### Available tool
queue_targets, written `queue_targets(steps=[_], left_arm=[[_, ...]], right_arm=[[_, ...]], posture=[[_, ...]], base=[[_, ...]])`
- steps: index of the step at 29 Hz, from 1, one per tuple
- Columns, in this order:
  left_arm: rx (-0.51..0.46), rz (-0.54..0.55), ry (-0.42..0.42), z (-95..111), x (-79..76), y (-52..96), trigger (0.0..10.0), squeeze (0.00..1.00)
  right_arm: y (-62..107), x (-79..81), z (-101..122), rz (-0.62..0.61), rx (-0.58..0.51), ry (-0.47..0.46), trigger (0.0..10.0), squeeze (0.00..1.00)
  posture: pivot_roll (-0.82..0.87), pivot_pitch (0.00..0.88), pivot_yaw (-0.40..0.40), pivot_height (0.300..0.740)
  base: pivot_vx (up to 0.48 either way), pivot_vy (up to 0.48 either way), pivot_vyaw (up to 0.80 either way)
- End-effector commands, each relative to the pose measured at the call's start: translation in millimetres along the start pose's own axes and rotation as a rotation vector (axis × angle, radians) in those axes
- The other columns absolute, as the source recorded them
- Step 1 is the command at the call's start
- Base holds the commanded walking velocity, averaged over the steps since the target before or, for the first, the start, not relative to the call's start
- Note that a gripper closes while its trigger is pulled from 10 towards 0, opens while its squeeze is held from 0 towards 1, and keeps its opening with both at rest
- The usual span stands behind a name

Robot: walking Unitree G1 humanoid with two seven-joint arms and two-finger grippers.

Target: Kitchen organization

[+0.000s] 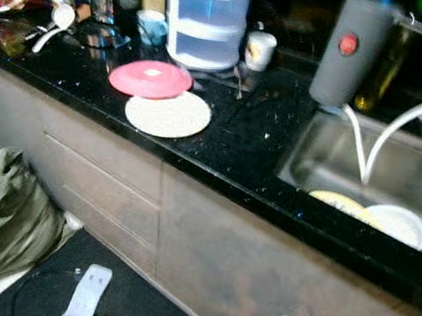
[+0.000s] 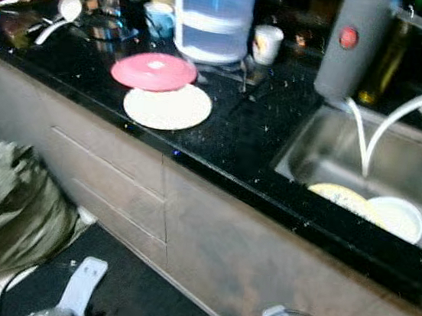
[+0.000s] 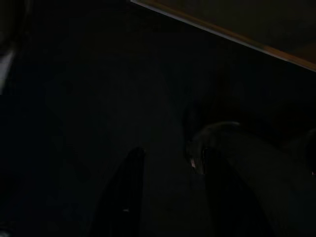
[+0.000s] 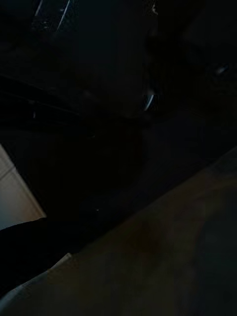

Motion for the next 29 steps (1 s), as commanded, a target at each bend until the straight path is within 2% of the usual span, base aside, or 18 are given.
queue_targets(steps=[1, 9, 10, 11, 12, 13, 14, 16, 17, 18, 19, 20, 21, 23, 24, 26, 28, 29], left_arm=[[-0.048, 0.024, 0.006, 12, 4.9, 0.4, 10.0, 0.00], [-0.208, 0.089, 0.088, 46, 22.8, 6.0, 10.0, 0.00], [-0.250, 0.110, 0.137, 53, 28.1, 8.2, 10.0, 0.00], [-0.250, 0.110, 0.137, 53, 28.1, 8.2, 10.0, 0.00], [-0.307, 0.131, 0.206, 61, 34.0, 11.2, 10.0, 0.00], [-0.405, 0.137, 0.301, 75, 39.8, 16.1, 10.0, 0.00], [-0.405, 0.137, 0.301, 75, 39.8, 16.1, 10.0, 0.00], [-0.554, 0.145, 0.403, 94, 47.5, 25.6, 10.0, 0.00], [-0.604, 0.148, 0.423, 101, 49.5, 29.3, 10.0, 0.00], [-0.604, 0.148, 0.423, 101, 49.5, 29.3, 10.0, 0.00], [-0.715, 0.057, 0.385, 119, 39.1, 37.4, 10.0, 0.00], [-0.715, 0.057, 0.385, 119, 39.1, 37.4, 10.0, 0.00], [-0.742, 0.011, 0.348, 124, 32.4, 39.8, 10.0, 0.00], [-0.786, -0.209, 0.145, 132, 0.3, 48.7, 10.0, 0.00], [-0.795, -0.293, 0.087, 133, -11.4, 52.9, 10.0, 0.00], [-0.833, -0.439, 0.004, 136, -28.9, 66.0, 10.0, 0.00], [-0.890, -0.647, -0.095, 145, -49.4, 94.0, 10.0, 0.00], [-0.890, -0.647, -0.095, 145, -49.4, 94.0, 10.0, 0.00]], right_arm=[[1.4, 1.6, -14, 0.001, 0.040, -0.002, 10.0, 0.00], [1.4, 1.7, -13, 0.007, 0.038, -0.005, 10.0, 0.00], [1.4, 1.8, -14, 0.008, 0.038, -0.008, 10.0, 0.00], [1.4, 1.8, -14, 0.008, 0.038, -0.008, 10.0, 0.00], [1.4, 2.0, -14, 0.010, 0.037, -0.012, 10.0, 0.00], [1.4, 2.1, -14, 0.010, 0.037, -0.015, 10.0, 0.00], [1.4, 2.1, -14, 0.010, 0.037, -0.015, 10.0, 0.00], [1.5, 2.0, -14, 0.011, 0.039, -0.015, 10.0, 0.00], [1.5, 1.9, -14, 0.011, 0.039, -0.014, 10.0, 0.00], [1.5, 1.9, -14, 0.011, 0.039, -0.014, 10.0, 0.00], [1.6, 1.5, -14, 0.011, 0.041, -0.009, 10.0, 0.00], [1.6, 1.5, -14, 0.011, 0.041, -0.009, 10.0, 0.00], [1.6, 1.3, -14, 0.011, 0.042, -0.008, 10.0, 0.00], [1.6, 1.0, -14, 0.012, 0.043, -0.002, 10.0, 0.00], [1.6, 1.0, -13, 0.013, 0.043, 0.000, 10.0, 0.00], [1.7, 0.6, -13, 0.013, 0.042, 0.001, 10.0, 0.00], [1.8, 0.1, -13, 0.012, 0.041, 0.003, 10.0, 0.00], [1.8, 0.1, -13, 0.012, 0.041, 0.003, 10.0, 0.00]], posture=[[-0.01, 0.000, -0.009, 0.740], [0.00, 0.000, -0.014, 0.740], [0.00, 0.000, -0.014, 0.740], [0.00, 0.000, -0.014, 0.740], [0.00, 0.000, -0.014, 0.740], [0.00, 0.000, -0.015, 0.740], [0.00, 0.000, -0.015, 0.740], [0.01, 0.000, -0.019, 0.740], [0.01, 0.000, -0.019, 0.740], [0.01, 0.000, -0.019, 0.740], [0.02, 0.001, -0.025, 0.740], [0.02, 0.001, -0.025, 0.740], [0.02, 0.001, -0.025, 0.740], [0.02, 0.001, -0.030, 0.740], [0.02, 0.001, -0.030, 0.740], [0.02, 0.001, -0.029, 0.740], [0.02, 0.000, -0.032, 0.740], [0.02, 0.000, -0.032, 0.740]], base=[[0.000, 0.000, 0.00], [0.000, 0.000, 0.00], [0.000, 0.000, 0.00], [0.000, 0.000, 0.00], [0.000, 0.000, 0.00], [0.000, 0.000, 0.00], [0.000, 0.000, 0.00], [0.000, 0.000, 0.00], [0.000, 0.000, 0.00], [0.000, 0.000, 0.00], [0.000, 0.000, 0.00], [0.000, 0.000, 0.00], [0.000, 0.000, 0.00], [0.000, 0.000, 0.00], [0.000, 0.000, 0.00], [0.000, 0.000, 0.00], [0.000, 0.000, 0.00], [0.000, 0.000, 0.00]])
Point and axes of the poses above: a point about 5 cm out from each wrist's last joint towards the gripper, its own y axis pointing back from the gripper into the wrist, its own z axis along the axis of the wrist's last joint, x = y × z, the point moved 2 cm from there along -y, pointing out of the wrist towards the gripper
